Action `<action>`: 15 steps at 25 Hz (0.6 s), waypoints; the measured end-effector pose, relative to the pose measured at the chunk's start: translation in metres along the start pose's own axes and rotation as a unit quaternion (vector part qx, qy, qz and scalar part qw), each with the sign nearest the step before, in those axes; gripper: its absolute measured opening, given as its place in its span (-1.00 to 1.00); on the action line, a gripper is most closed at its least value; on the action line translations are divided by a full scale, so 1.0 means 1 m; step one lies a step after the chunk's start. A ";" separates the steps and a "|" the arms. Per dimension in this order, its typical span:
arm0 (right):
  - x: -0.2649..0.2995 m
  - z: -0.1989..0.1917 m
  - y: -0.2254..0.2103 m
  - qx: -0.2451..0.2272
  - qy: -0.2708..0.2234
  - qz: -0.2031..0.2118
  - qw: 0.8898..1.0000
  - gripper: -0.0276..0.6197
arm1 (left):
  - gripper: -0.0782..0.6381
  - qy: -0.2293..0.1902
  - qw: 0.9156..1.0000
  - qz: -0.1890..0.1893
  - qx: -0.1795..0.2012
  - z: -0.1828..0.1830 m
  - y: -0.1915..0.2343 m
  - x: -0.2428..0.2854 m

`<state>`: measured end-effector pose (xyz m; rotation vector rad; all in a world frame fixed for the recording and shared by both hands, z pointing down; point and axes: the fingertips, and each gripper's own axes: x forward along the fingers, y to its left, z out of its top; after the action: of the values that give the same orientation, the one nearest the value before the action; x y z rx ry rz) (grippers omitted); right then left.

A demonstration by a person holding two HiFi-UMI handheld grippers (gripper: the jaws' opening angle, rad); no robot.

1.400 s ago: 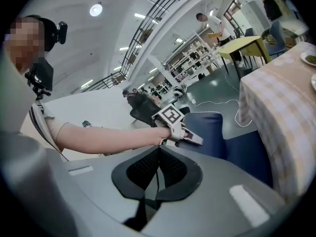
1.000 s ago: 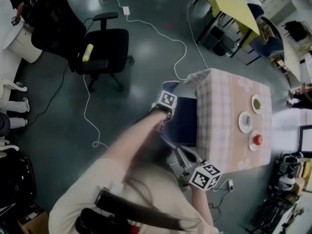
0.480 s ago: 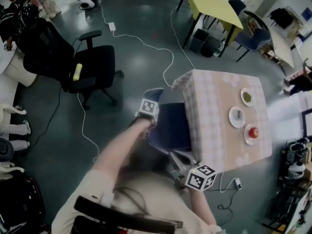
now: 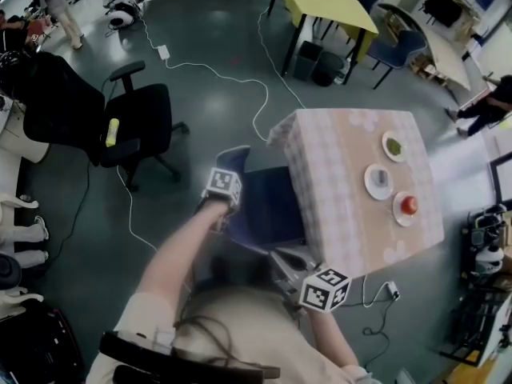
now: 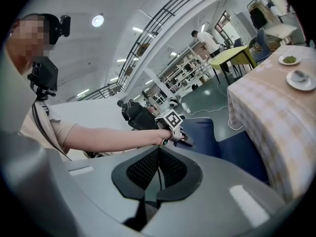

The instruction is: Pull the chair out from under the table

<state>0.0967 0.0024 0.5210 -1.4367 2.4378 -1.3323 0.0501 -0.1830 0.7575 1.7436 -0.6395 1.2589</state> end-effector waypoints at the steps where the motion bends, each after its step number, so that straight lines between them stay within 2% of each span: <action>1: 0.000 0.001 0.000 -0.001 0.000 0.001 1.000 -0.88 | -0.55 -0.001 1.000 -0.002 -0.001 0.000 -0.001 0.000; 15: 0.032 0.000 0.025 -0.020 0.019 0.027 0.999 -0.88 | -0.55 -0.001 1.000 0.013 -0.012 -0.016 0.056 -0.024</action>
<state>0.0598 -0.0152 0.5165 -1.3543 2.5230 -1.3194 -0.0111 -0.1984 0.7561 1.7215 -0.6765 1.2625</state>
